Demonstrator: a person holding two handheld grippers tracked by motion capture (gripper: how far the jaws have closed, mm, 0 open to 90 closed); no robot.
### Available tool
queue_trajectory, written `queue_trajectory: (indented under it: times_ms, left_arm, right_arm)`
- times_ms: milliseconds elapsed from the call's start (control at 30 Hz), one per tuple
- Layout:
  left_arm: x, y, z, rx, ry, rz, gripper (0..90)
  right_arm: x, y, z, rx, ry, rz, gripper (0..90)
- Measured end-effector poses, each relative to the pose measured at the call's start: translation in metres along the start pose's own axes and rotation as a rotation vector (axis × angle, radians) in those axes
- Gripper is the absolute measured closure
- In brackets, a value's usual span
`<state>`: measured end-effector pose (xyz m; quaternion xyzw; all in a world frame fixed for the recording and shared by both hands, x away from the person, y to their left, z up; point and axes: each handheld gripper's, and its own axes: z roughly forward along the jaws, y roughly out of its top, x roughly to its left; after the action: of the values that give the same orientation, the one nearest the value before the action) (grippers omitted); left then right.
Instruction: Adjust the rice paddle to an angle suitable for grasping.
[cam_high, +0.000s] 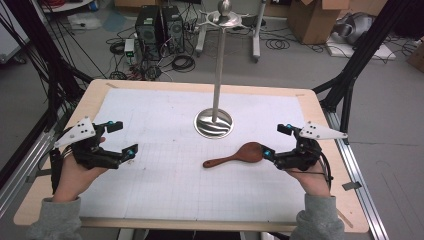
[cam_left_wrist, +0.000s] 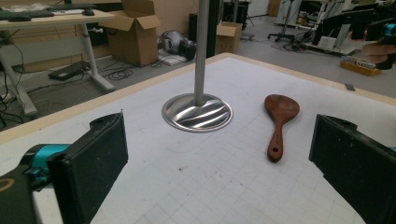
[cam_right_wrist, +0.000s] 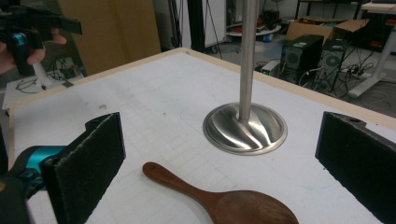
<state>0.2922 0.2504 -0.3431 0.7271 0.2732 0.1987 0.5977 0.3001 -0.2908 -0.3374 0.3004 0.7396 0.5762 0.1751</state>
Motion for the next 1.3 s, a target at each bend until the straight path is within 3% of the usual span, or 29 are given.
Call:
queue_trajectory:
  times_ms: [67, 133, 200, 300, 333, 467, 633, 1033, 1300]
  left_arm:
    - [0.0, 0.0, 0.0, 0.001, -0.001, 0.002, 5.0]
    - [0.0, 0.0, 0.0, 0.001, -0.002, 0.002, 4.9]
    - [-0.001, 0.0, 0.001, 0.004, -0.003, 0.001, 5.0]
    - [0.0, -0.001, 0.001, 0.007, -0.003, 0.0, 4.9]
    - [0.0, -0.001, 0.002, 0.009, -0.004, -0.003, 4.9]
    - [0.001, -0.002, 0.001, 0.016, -0.002, -0.005, 4.9]
    - [0.0, -0.003, 0.0, 0.019, 0.003, -0.007, 4.9]
    - [0.0, -0.005, 0.0, 0.023, 0.005, -0.009, 4.9]
    - [0.0, -0.006, 0.001, 0.031, 0.004, -0.008, 5.0]
  right_arm:
    - [0.0, 0.0, 0.0, 0.006, 0.004, -0.003, 4.1]
    - [0.001, 0.0, 0.0, 0.019, 0.033, -0.019, 15.5]
    - [0.002, -0.002, 0.002, 0.074, 0.061, -0.032, 27.0]
    - [0.001, -0.004, 0.007, 0.116, 0.069, -0.029, 32.8]
    - [0.001, -0.004, 0.007, 0.116, 0.069, -0.029, 32.8]
    - [-0.001, -0.009, 0.014, 0.11, 0.093, -0.031, 48.4]
    - [-0.005, -0.012, 0.02, 0.136, 0.076, 0.002, 65.7]
    - [-0.007, -0.02, 0.032, 0.186, 0.074, 0.005, 85.4]
    - [-0.008, -0.024, 0.039, 0.206, 0.087, 0.0, 89.1]
